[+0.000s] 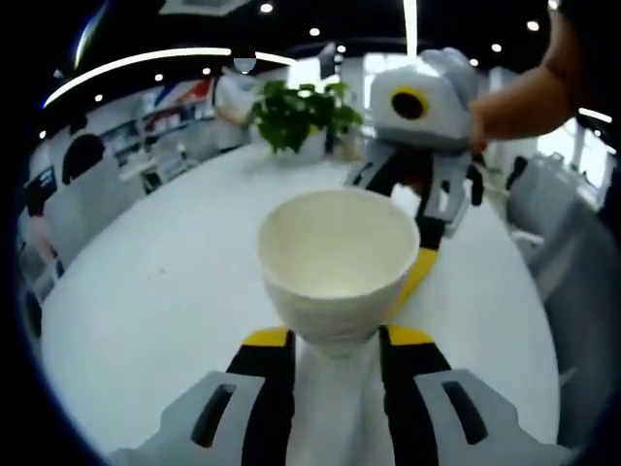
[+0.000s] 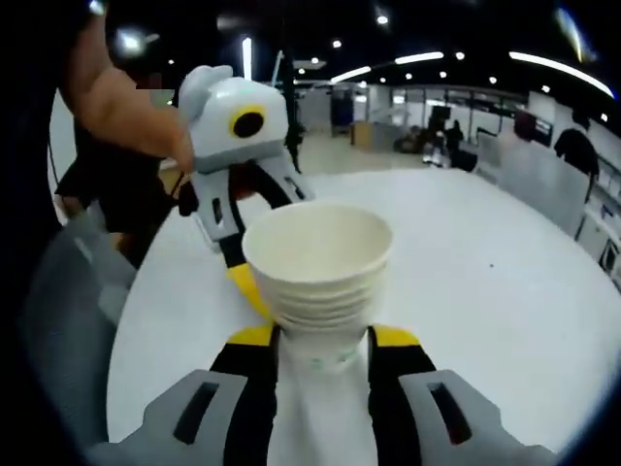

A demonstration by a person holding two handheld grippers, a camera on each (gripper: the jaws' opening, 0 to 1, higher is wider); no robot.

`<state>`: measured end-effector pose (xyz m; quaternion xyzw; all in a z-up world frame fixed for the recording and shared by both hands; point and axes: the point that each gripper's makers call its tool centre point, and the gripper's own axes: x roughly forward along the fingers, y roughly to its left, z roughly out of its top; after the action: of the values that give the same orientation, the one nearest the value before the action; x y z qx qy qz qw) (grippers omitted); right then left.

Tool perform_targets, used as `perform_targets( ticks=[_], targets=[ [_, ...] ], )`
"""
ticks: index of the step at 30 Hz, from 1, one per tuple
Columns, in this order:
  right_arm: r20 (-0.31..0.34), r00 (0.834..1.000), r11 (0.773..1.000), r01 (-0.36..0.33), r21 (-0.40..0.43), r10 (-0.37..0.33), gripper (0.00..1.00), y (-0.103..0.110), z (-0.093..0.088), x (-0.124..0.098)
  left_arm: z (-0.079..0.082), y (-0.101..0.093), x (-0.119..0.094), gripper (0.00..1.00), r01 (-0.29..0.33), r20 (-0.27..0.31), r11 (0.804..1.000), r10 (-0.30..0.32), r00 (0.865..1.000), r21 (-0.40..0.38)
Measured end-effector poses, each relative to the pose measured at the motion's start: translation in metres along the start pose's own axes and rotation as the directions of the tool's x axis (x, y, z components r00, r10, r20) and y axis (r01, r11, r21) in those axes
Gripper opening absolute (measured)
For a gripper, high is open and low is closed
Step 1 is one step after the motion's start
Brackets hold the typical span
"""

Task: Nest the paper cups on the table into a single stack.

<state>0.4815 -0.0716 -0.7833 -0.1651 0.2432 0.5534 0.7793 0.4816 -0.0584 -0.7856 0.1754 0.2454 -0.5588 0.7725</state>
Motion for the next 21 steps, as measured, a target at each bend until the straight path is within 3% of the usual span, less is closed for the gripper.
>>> perform_targets(
  ticks=[5,12,19,21],
  targets=[
    [0.0,1.0,1.0,0.005,0.005,-0.005,0.33,-0.031,0.011,0.008,0.008,0.037,0.005,0.33,-0.004,-0.022,1.0,0.004,1.0,-0.01],
    [-0.006,1.0,0.999,-0.017,0.052,0.017,0.33,-0.059,0.011,0.022,0.007,0.064,0.016,0.33,0.0,-0.046,1.0,-0.001,0.999,-0.026],
    [-0.051,0.998,0.998,-0.03,0.052,0.033,0.33,-0.057,-0.01,0.032,-0.011,0.06,0.031,0.32,0.013,-0.063,0.998,-0.017,0.998,-0.065],
    [-0.03,0.999,0.997,-0.017,0.072,0.02,0.33,-0.06,-0.008,0.03,-0.007,0.063,0.029,0.32,-0.001,-0.048,0.998,-0.001,0.999,-0.059]
  ],
)
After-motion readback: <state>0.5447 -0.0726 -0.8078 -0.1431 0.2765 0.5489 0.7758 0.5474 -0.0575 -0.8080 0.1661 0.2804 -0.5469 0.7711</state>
